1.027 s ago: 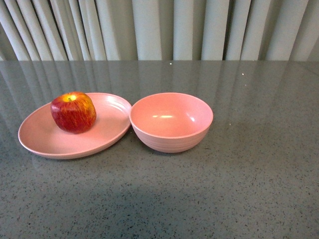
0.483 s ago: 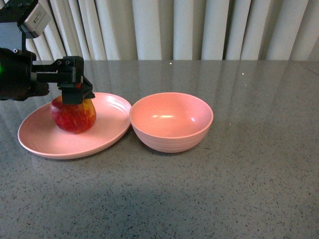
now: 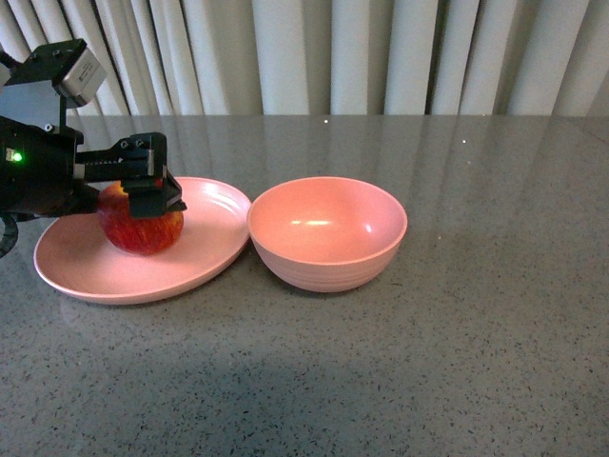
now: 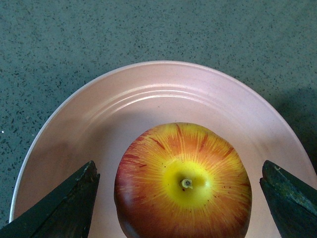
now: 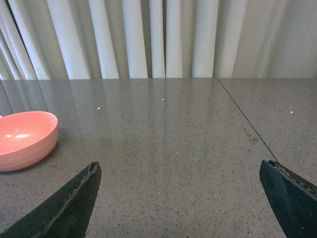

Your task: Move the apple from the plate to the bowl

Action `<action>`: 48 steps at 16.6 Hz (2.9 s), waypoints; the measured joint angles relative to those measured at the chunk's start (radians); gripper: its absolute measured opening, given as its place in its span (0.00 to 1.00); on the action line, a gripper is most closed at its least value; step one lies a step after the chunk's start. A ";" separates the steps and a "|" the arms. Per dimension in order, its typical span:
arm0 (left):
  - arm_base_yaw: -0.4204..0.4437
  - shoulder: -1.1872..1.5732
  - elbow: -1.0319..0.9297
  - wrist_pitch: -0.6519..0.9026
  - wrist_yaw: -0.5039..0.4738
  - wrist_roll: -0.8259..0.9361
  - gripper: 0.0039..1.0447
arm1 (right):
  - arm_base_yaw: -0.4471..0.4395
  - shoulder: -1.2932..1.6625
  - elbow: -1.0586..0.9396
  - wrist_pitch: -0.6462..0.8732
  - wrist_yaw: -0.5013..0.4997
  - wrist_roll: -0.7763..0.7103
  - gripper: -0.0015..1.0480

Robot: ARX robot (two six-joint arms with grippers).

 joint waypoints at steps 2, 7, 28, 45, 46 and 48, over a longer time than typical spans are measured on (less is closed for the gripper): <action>-0.014 0.025 0.007 -0.019 0.000 0.000 0.94 | 0.000 0.000 0.000 0.000 0.000 0.000 0.94; -0.030 0.057 0.010 -0.031 -0.027 0.031 0.80 | 0.000 0.000 0.000 0.000 0.000 0.000 0.94; -0.381 0.037 0.153 -0.092 -0.082 0.030 0.64 | 0.000 0.000 0.000 0.000 0.000 0.000 0.94; -0.386 0.133 0.213 -0.122 -0.080 -0.017 0.94 | 0.000 0.000 0.000 0.000 0.000 0.000 0.94; -0.386 0.127 0.213 -0.119 -0.077 -0.017 0.94 | 0.000 0.000 0.000 0.000 0.000 0.000 0.94; -0.386 0.081 0.213 -0.101 -0.072 -0.018 0.94 | 0.000 0.000 0.000 0.000 0.000 0.000 0.94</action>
